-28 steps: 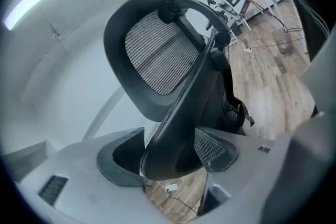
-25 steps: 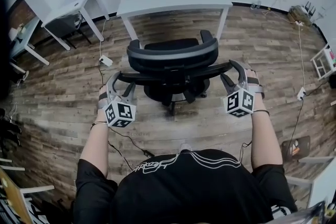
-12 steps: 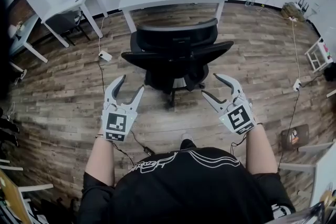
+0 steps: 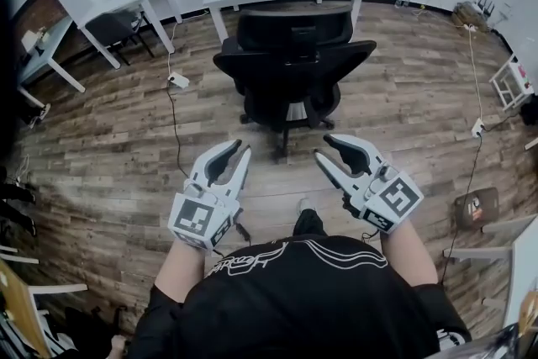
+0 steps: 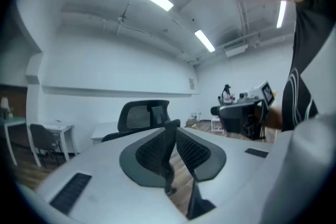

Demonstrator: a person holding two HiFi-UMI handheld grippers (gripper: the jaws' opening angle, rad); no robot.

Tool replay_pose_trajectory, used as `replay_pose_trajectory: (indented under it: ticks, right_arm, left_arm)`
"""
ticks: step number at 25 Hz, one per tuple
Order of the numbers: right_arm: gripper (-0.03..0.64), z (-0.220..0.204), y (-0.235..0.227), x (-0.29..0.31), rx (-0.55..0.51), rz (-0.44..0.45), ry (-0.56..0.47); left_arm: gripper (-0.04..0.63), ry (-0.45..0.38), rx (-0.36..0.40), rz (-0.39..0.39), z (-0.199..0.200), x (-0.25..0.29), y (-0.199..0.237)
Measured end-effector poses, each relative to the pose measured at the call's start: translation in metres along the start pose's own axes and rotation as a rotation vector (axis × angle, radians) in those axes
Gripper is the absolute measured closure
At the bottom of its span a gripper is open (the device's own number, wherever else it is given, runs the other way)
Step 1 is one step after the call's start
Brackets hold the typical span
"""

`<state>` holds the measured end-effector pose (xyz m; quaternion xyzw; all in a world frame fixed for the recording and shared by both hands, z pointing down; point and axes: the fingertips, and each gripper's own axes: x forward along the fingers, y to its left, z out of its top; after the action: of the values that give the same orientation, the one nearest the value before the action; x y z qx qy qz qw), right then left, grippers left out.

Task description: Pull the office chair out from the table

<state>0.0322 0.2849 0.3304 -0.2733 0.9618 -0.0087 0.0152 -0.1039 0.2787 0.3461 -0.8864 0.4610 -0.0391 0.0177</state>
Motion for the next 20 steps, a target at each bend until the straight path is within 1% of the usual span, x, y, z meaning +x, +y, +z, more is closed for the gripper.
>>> replay_pose_trajectory:
  ticks: [2,3,5,8,10,11,14,16,18,20]
  right_arm:
    - [0.529,0.001,0.008,-0.013,0.160,0.037,-0.048]
    - [0.550,0.003,0.012,-0.019,0.223,0.052,-0.074]
    - [0.568,0.008,0.021,-0.027,0.294,0.069,-0.104]
    - [0.574,0.007,0.037,-0.030,0.329,0.074,-0.086]
    - [0.574,0.005,0.051,-0.033,0.344,0.081,-0.069]
    - [0.574,0.003,0.058,-0.034,0.344,0.082,-0.059]
    - [0.574,-0.007,0.074,-0.036,0.310,0.060,0.015]
    - [0.575,-0.013,0.083,-0.036,0.294,0.057,0.053]
    - [0.580,-0.017,0.089,-0.036,0.300,0.055,0.069]
    - [0.581,-0.020,0.093,-0.035,0.319,0.048,0.075]
  left_arm:
    - [0.546,-0.053,-0.106,-0.045,0.010,-0.018,-0.013]
    - [0.557,-0.067,-0.144,-0.069,0.015,-0.026,-0.020]
    - [0.574,-0.079,-0.192,-0.116,0.021,-0.040,-0.032]
    - [0.586,-0.079,-0.284,-0.173,0.025,-0.055,-0.045]
    - [0.589,-0.065,-0.355,-0.209,0.021,-0.061,-0.055]
    - [0.589,-0.055,-0.375,-0.224,0.019,-0.064,-0.060]
    - [0.589,-0.027,-0.389,-0.253,0.010,-0.071,-0.071]
    - [0.589,-0.031,-0.397,-0.281,0.008,-0.076,-0.077]
    - [0.589,-0.040,-0.409,-0.311,0.006,-0.081,-0.082]
    - [0.589,-0.042,-0.420,-0.325,0.004,-0.085,-0.084]
